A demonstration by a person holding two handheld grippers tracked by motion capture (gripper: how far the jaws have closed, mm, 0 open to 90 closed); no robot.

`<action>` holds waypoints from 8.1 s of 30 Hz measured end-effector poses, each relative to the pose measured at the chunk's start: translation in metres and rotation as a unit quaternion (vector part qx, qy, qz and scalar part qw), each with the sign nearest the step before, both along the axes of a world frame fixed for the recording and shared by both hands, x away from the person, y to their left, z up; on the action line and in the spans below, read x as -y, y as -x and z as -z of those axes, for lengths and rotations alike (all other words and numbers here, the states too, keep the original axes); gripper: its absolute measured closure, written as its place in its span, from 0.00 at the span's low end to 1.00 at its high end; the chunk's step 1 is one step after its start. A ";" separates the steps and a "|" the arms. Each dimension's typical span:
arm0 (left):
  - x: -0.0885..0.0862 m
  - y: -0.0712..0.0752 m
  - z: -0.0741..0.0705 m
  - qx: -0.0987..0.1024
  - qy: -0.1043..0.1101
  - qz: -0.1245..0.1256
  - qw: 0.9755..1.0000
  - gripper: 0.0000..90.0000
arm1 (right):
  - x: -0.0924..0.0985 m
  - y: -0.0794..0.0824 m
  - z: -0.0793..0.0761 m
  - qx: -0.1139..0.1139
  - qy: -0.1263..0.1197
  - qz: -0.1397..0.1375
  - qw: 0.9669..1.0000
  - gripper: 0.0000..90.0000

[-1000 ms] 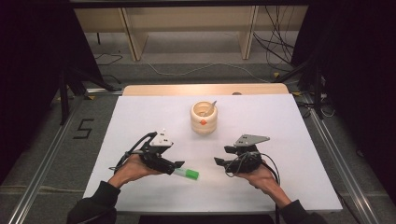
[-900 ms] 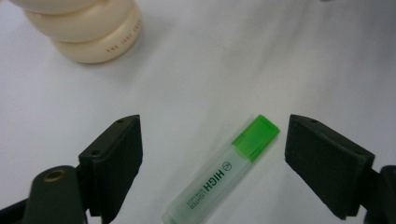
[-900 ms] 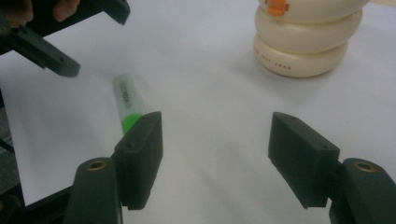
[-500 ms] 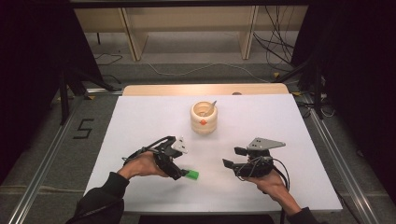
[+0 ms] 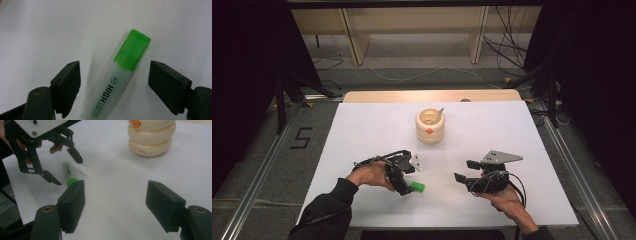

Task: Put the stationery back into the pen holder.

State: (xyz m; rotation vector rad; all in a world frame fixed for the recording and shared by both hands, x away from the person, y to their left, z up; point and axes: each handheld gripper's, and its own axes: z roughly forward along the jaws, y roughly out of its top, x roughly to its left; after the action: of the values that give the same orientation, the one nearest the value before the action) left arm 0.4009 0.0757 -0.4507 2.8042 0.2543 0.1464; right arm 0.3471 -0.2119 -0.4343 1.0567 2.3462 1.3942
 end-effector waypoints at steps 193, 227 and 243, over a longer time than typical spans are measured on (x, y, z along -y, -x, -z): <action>0.005 -0.096 -0.082 0.076 0.391 -0.314 0.862 0.32 | 0.003 -0.002 0.000 0.007 -0.018 0.004 1.000 0.32; -0.025 -0.031 -0.076 0.052 0.411 -0.248 0.876 0.23 | 0.004 -0.001 0.002 0.009 -0.020 0.005 1.000 0.32; -0.025 0.000 -0.061 0.044 0.424 -0.210 0.880 0.19 | 0.003 0.000 0.003 0.005 -0.026 0.003 1.000 0.32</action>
State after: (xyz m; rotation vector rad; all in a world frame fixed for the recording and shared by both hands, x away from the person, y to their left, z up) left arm 0.4010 0.1009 -0.3901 1.8342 0.7078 0.1988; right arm 0.3467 -0.2150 -0.4370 1.0657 2.3094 1.4633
